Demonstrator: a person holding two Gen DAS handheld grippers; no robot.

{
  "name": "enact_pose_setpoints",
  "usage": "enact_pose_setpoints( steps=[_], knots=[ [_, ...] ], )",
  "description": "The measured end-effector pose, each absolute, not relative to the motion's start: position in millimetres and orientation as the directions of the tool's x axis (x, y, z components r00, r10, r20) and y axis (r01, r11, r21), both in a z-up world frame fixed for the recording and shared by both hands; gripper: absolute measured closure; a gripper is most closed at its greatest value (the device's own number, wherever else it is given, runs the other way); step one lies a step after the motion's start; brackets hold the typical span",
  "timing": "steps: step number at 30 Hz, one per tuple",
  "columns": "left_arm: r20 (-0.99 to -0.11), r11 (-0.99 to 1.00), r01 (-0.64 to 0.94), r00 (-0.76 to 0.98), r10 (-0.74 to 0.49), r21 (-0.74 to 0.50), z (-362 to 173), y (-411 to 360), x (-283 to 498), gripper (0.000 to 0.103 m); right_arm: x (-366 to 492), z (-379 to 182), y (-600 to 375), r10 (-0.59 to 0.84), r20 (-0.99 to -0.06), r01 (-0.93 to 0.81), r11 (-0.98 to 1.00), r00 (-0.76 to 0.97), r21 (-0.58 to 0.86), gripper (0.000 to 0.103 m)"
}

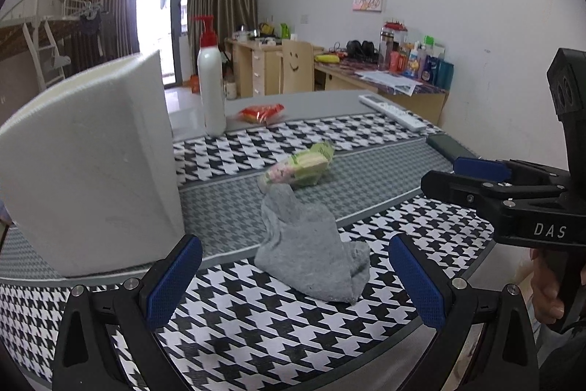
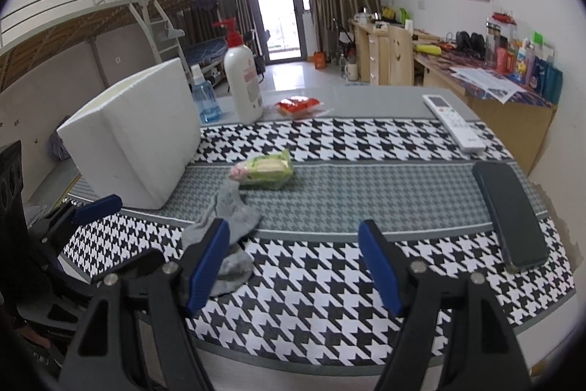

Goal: Organize soft objects
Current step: 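Lower the left tool onto the grey sock while the right tool approaches the wrapped snack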

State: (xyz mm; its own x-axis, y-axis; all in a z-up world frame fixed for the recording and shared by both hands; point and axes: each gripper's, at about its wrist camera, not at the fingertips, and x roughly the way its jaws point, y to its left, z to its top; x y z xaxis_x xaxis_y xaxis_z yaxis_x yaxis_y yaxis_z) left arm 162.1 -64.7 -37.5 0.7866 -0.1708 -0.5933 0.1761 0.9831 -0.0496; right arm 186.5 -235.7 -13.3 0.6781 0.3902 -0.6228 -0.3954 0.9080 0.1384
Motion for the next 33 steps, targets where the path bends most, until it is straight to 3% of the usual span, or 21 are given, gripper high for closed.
enact_pose_setpoints(
  steps=[11, 33],
  knots=[
    [-0.67, 0.989, 0.13, 0.729, -0.142, -0.068, -59.9, -68.0, 184.1, 0.001, 211.5, -25.0, -228.8, 0.399, -0.673, -0.425, 0.895, 0.623, 0.136, 0.027],
    [-0.735, 0.988, 0.116, 0.661, -0.15, -0.097, -82.5, -74.3, 215.9, 0.006, 259.6, -36.0, -203.4, 0.432, -0.732, -0.495, 0.856, 0.526, 0.15, 0.027]
  ],
)
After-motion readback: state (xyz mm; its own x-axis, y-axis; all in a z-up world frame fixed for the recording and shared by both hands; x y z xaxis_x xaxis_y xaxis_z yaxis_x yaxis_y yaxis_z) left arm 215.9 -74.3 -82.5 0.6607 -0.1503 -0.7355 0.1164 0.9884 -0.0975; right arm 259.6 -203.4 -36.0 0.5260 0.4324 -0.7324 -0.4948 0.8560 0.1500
